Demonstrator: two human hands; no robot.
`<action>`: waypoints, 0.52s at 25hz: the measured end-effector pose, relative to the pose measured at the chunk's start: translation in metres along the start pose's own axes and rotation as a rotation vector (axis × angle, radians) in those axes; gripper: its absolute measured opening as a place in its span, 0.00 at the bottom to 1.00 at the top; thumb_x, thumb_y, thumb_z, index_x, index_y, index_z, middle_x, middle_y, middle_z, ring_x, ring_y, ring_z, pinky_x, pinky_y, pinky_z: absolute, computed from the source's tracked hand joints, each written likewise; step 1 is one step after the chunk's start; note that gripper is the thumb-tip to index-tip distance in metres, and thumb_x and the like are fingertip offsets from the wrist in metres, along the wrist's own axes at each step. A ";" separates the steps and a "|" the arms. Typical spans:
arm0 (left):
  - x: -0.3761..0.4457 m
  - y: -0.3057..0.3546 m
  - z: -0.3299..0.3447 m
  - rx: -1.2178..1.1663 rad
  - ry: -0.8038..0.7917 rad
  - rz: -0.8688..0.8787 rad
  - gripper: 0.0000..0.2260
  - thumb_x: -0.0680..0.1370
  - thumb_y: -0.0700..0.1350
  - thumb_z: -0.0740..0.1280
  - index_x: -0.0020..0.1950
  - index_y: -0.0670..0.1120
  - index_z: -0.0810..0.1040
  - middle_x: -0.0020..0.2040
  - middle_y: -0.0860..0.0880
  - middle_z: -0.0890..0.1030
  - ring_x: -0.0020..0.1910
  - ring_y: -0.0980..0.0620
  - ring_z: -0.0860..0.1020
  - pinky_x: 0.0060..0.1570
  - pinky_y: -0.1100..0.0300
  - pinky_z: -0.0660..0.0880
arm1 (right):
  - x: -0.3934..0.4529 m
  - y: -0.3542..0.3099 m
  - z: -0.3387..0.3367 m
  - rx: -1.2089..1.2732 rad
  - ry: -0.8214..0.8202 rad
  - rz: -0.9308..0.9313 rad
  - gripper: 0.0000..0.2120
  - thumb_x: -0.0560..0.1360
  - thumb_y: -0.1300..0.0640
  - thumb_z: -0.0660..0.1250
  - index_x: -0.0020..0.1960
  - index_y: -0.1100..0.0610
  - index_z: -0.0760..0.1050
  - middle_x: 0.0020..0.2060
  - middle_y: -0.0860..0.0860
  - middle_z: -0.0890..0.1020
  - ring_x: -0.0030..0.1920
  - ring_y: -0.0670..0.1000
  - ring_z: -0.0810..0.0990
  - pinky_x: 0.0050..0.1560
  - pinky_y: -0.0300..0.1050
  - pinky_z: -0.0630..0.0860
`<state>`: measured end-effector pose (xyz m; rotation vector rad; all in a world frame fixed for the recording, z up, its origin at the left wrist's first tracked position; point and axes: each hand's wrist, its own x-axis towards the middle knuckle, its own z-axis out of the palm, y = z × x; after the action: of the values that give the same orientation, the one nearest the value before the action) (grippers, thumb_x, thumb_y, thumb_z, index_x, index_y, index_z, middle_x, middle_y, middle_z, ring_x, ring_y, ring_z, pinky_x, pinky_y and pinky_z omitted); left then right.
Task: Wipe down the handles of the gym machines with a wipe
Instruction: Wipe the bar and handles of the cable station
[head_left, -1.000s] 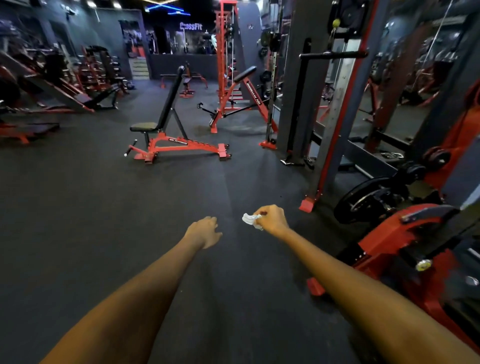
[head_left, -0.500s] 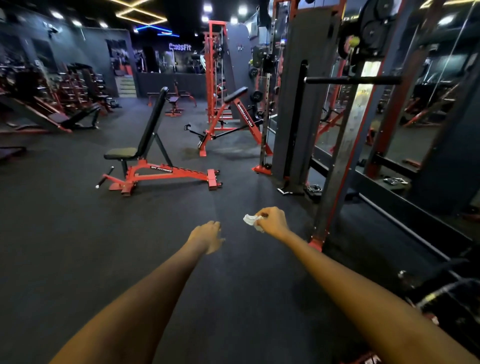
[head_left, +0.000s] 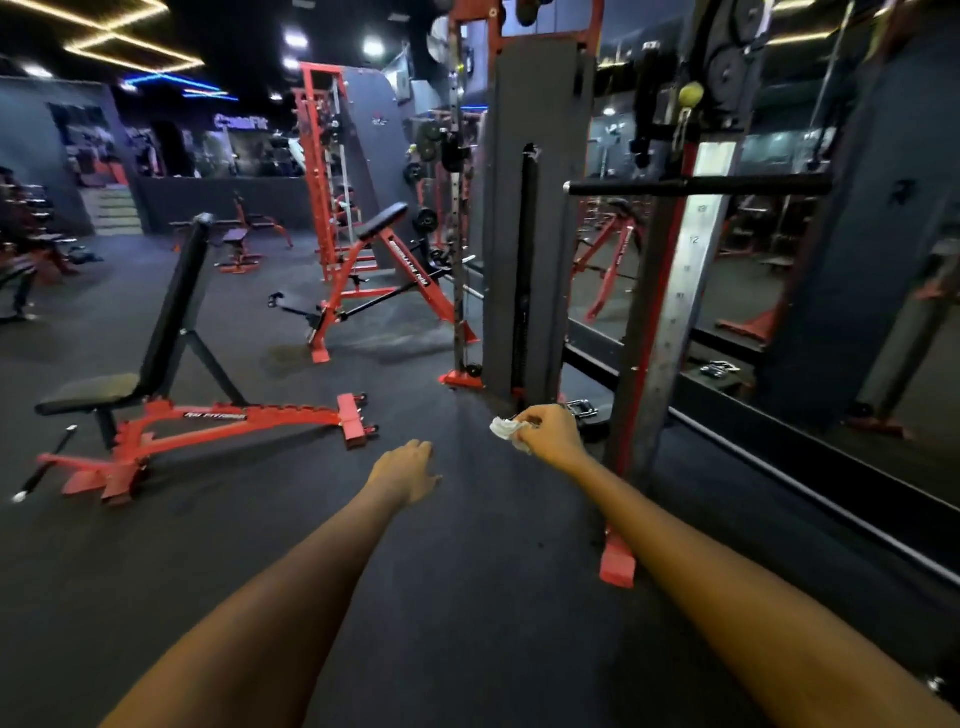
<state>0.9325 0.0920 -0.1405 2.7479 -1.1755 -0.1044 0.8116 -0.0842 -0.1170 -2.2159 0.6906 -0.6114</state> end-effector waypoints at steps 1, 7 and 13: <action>0.031 -0.001 -0.005 -0.012 0.010 0.028 0.20 0.79 0.52 0.62 0.66 0.41 0.68 0.67 0.43 0.71 0.65 0.42 0.71 0.62 0.52 0.68 | 0.023 0.000 -0.004 0.013 0.043 0.011 0.08 0.65 0.66 0.68 0.43 0.60 0.83 0.33 0.55 0.82 0.33 0.48 0.77 0.35 0.42 0.74; 0.184 0.018 -0.007 -0.004 0.018 0.230 0.20 0.79 0.52 0.62 0.66 0.41 0.69 0.65 0.43 0.71 0.64 0.41 0.72 0.60 0.51 0.67 | 0.150 0.017 -0.033 -0.066 0.270 0.031 0.10 0.68 0.67 0.66 0.46 0.62 0.83 0.39 0.55 0.83 0.39 0.47 0.77 0.34 0.33 0.67; 0.356 0.038 -0.026 0.011 0.053 0.404 0.19 0.78 0.50 0.63 0.66 0.43 0.70 0.65 0.44 0.72 0.63 0.43 0.72 0.61 0.53 0.67 | 0.295 0.032 -0.089 -0.101 0.513 -0.059 0.10 0.68 0.66 0.68 0.47 0.60 0.83 0.39 0.54 0.84 0.39 0.46 0.77 0.32 0.28 0.67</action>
<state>1.1542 -0.1883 -0.1099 2.4434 -1.6870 0.0213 0.9685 -0.3342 -0.0218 -2.1896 0.9272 -1.2218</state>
